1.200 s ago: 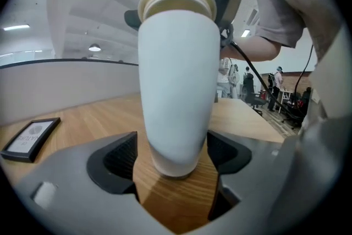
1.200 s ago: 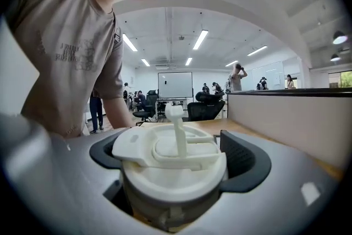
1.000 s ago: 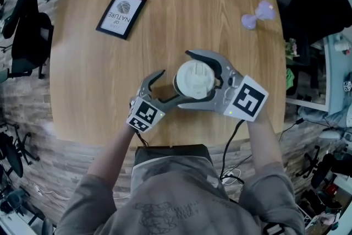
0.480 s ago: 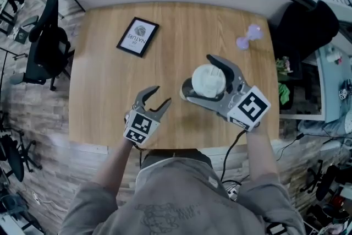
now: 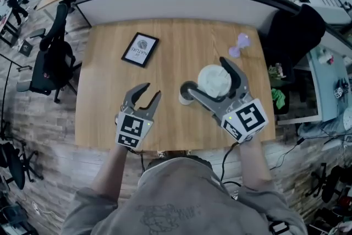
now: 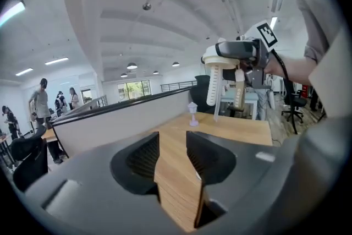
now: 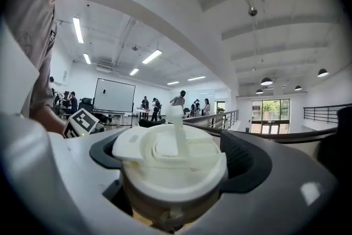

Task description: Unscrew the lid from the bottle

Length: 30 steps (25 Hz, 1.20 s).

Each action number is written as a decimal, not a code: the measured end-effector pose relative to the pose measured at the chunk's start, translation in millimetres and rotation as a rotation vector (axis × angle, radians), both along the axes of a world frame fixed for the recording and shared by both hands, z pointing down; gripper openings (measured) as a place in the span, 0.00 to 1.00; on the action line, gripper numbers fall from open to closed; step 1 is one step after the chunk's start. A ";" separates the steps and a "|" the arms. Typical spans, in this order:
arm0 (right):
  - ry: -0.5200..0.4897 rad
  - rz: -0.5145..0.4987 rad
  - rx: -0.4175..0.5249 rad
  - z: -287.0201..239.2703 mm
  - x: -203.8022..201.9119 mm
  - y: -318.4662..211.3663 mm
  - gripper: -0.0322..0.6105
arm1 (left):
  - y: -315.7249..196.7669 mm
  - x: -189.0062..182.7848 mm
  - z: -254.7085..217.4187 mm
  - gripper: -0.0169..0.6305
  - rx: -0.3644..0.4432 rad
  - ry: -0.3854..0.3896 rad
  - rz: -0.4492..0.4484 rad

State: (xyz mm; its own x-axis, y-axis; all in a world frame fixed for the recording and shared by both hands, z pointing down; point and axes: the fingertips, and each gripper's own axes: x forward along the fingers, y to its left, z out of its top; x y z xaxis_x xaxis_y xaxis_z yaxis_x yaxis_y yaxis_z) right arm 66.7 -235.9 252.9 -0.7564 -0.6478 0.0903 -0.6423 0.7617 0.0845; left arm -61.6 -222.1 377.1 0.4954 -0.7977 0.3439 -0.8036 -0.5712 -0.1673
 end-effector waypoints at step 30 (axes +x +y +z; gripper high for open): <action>-0.064 0.196 -0.002 -25.3 13.4 101.5 0.84 | 83.1 -37.0 -106.4 0.03 0.160 0.007 -0.133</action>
State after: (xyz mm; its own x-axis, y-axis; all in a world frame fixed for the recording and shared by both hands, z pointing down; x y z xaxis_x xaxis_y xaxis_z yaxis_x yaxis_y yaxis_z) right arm 80.1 -134.4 227.6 -0.6199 -0.7833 0.0478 -0.7825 0.6215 0.0375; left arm -98.6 -139.0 270.7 0.3839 -0.9005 0.2044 -0.8715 -0.4265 -0.2421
